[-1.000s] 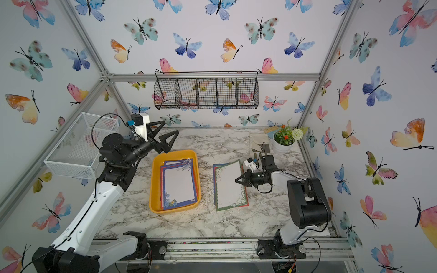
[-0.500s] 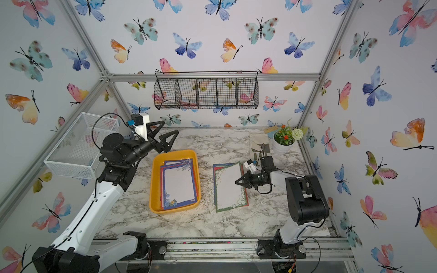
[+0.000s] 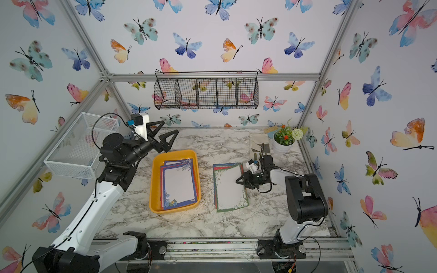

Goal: Take out the stationery paper from the storage box
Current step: Place the stationery paper at the center of the board.

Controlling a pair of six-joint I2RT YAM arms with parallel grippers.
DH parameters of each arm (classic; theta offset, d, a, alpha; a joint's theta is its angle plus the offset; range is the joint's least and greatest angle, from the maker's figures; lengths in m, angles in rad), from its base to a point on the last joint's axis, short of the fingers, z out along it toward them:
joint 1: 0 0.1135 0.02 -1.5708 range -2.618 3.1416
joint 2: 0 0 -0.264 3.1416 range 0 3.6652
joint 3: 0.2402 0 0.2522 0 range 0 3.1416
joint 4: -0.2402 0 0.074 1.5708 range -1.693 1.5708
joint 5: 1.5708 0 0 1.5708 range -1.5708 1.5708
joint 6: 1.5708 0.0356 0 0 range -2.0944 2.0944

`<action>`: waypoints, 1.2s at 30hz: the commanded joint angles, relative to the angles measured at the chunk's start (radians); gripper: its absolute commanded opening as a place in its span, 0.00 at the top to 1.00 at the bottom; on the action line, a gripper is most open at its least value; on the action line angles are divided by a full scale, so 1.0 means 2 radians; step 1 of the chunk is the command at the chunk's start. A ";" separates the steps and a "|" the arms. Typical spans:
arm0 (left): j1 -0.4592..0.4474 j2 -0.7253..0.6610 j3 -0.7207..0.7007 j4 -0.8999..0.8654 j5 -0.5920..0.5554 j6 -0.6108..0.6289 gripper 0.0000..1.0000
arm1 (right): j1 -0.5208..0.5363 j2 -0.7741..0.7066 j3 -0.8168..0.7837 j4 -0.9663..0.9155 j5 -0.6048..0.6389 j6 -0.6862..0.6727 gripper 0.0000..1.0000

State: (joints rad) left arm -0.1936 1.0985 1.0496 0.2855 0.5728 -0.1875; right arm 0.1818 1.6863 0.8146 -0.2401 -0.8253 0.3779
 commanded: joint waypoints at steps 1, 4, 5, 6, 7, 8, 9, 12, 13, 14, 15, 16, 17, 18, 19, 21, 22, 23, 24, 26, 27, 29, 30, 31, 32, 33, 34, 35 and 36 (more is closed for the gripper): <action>-0.001 -0.001 0.002 0.002 -0.006 0.000 0.02 | -0.003 -0.019 0.015 -0.035 0.055 -0.007 0.58; -0.001 -0.001 0.003 0.002 -0.006 0.000 0.02 | -0.003 -0.031 0.022 -0.053 0.086 -0.011 0.56; -0.001 -0.001 0.002 0.001 -0.007 0.000 0.02 | -0.003 -0.035 0.024 -0.059 0.097 -0.013 0.56; -0.001 -0.001 0.003 0.001 -0.007 0.000 0.02 | -0.003 -0.040 0.028 -0.067 0.112 -0.016 0.56; -0.001 -0.001 0.002 0.001 -0.008 0.000 0.02 | -0.003 -0.045 0.033 -0.076 0.130 -0.020 0.56; -0.001 -0.001 0.003 0.001 -0.009 0.000 0.02 | -0.003 -0.051 0.037 -0.083 0.144 -0.022 0.55; -0.002 -0.001 0.003 0.001 -0.009 0.000 0.02 | -0.003 -0.058 0.041 -0.090 0.161 -0.024 0.55; -0.001 -0.001 0.003 -0.001 -0.011 0.000 0.02 | -0.002 -0.075 0.050 -0.105 0.199 -0.028 0.55; -0.002 -0.001 0.004 -0.001 -0.013 0.000 0.02 | -0.003 -0.080 0.053 -0.110 0.205 -0.030 0.55; -0.001 -0.001 0.004 -0.002 -0.013 0.000 0.02 | -0.002 -0.084 0.055 -0.114 0.210 -0.032 0.55; -0.002 -0.001 0.005 -0.003 -0.014 0.001 0.02 | -0.002 -0.089 0.056 -0.117 0.214 -0.032 0.55; -0.001 -0.001 0.004 -0.004 -0.016 0.001 0.02 | -0.003 -0.093 0.057 -0.119 0.216 -0.032 0.55; -0.001 -0.001 0.005 -0.005 -0.016 0.002 0.02 | -0.003 -0.097 0.056 -0.120 0.218 -0.032 0.55; -0.001 -0.002 0.005 -0.005 -0.017 0.002 0.02 | -0.002 -0.100 0.055 -0.119 0.217 -0.032 0.55; -0.002 -0.002 0.005 -0.005 -0.017 0.002 0.02 | -0.003 -0.103 0.054 -0.119 0.218 -0.032 0.55; -0.001 -0.002 0.005 -0.005 -0.018 0.002 0.02 | -0.003 -0.107 0.049 -0.117 0.216 -0.032 0.55; -0.002 -0.001 0.005 -0.005 -0.019 0.001 0.02 | -0.002 -0.109 0.046 -0.115 0.213 -0.031 0.55; -0.002 0.000 0.006 -0.007 -0.021 0.001 0.02 | -0.003 -0.111 0.043 -0.113 0.211 -0.030 0.55; -0.001 0.001 0.007 -0.010 -0.023 0.001 0.02 | -0.003 -0.114 0.039 -0.109 0.209 -0.028 0.55; -0.001 0.003 0.009 -0.015 -0.030 0.001 0.02 | -0.003 -0.121 0.034 -0.102 0.202 -0.026 0.55; -0.001 0.005 0.012 -0.021 -0.036 0.000 0.02 | -0.002 -0.125 0.030 -0.097 0.196 -0.024 0.55; -0.001 0.012 0.022 -0.040 -0.060 -0.002 0.02 | -0.003 -0.132 0.026 -0.088 0.188 -0.017 0.55; -0.001 0.016 0.030 -0.056 -0.073 -0.004 0.02 | -0.003 -0.136 0.023 -0.081 0.182 -0.014 0.55; -0.001 0.021 0.040 -0.078 -0.086 -0.005 0.02 | -0.003 -0.140 0.021 -0.075 0.180 -0.009 0.55; -0.001 0.026 0.048 -0.093 -0.095 -0.006 0.02 | -0.002 -0.144 0.020 -0.071 0.179 -0.004 0.55; -0.002 0.030 0.055 -0.113 -0.104 -0.007 0.02 | -0.002 -0.148 0.018 -0.065 0.178 0.003 0.55; -0.002 0.033 0.061 -0.129 -0.110 -0.007 0.02 | -0.002 -0.150 0.018 -0.060 0.173 0.009 0.55; -0.001 0.035 0.066 -0.145 -0.113 -0.007 0.02 | -0.002 -0.152 0.020 -0.058 0.169 0.011 0.55; -0.001 0.036 0.073 -0.165 -0.118 -0.007 0.02 | -0.001 -0.154 0.021 -0.053 0.164 0.014 0.55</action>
State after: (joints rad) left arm -0.1936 1.1656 1.1545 0.0868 0.4065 -0.1944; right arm 0.1822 1.4002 0.8604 -0.3904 -0.4583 0.3740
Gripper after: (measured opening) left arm 0.983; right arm 0.448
